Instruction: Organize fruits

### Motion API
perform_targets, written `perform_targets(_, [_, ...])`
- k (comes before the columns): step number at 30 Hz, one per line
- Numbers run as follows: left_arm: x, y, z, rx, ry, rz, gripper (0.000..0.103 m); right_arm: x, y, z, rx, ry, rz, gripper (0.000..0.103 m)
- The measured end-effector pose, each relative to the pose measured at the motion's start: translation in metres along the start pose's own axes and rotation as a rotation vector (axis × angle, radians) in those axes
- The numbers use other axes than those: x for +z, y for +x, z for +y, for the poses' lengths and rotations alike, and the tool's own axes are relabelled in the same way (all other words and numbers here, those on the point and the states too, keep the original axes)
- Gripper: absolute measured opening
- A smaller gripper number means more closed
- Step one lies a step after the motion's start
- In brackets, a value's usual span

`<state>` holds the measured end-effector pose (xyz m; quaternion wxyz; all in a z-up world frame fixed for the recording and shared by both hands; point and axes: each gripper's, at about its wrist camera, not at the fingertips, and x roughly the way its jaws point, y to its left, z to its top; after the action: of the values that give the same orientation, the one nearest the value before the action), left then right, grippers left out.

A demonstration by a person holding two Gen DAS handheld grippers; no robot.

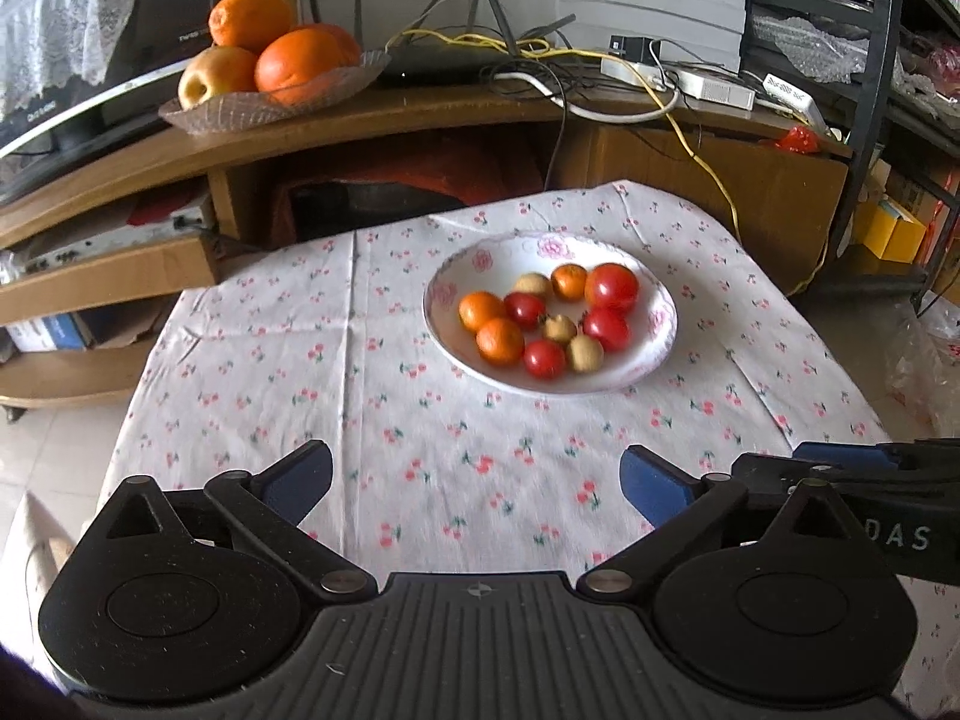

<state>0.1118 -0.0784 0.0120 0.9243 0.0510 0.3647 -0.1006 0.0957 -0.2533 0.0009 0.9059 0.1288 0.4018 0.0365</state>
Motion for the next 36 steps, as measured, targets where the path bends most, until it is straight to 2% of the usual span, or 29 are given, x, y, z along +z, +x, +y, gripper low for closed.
perform_targets(15, [-0.034,-0.029,-0.014,0.054,0.054,0.01,0.103,-0.034,-0.034,0.003,-0.009,0.017,-0.012,0.042])
perform_targets(36, [-0.053,-0.045,-0.019,0.044,0.039,0.038,0.103,-0.057,-0.052,0.008,-0.028,-0.005,-0.004,0.042])
